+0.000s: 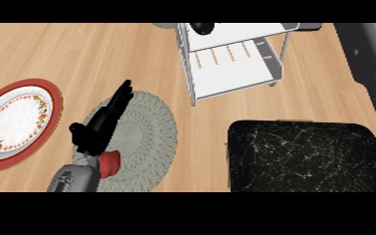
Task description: Pick the eggplant from the tray and place it in the tiered basket
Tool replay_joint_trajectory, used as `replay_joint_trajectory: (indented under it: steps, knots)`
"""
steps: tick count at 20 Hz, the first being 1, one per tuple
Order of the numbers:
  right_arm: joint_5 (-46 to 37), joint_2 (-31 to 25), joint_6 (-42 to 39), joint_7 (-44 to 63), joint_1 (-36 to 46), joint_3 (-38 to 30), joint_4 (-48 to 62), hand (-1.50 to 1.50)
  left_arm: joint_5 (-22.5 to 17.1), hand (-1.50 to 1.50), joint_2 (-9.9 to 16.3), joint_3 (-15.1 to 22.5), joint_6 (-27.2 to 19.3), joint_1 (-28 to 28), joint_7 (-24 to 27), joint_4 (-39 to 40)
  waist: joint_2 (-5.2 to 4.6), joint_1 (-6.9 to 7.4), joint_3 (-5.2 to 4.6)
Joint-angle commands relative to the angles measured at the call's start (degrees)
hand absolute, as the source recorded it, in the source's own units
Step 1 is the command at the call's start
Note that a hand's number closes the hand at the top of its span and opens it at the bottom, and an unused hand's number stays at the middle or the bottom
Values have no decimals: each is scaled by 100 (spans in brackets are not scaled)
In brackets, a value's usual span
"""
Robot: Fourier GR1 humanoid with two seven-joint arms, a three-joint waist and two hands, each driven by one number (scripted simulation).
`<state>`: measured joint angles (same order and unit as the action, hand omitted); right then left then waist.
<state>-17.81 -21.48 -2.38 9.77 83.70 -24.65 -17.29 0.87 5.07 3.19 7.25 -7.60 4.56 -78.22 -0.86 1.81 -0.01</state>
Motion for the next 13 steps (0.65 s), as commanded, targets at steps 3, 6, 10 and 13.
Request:
replay_joint_trajectory:
  steps: [3,6,10,13]
  knots:
    - [536,-1100,-55,-525,-334,-702,-46,-150,149,0,-154,75,-189,-106,40,86,-50,22,10]
    - [785,-1533,-610,-1006,-882,-956,71,-150,10,0,20,-85,-6,-212,26,178,-45,-18,14]
    - [777,-2291,-1184,-1260,-1197,-1029,286,-150,-52,0,-19,55,96,6,-101,-231,-85,166,24]
    - [753,-2776,-1772,-1305,-1404,-1015,411,-150,76,0,-188,157,-100,37,-164,-184,-91,148,28]
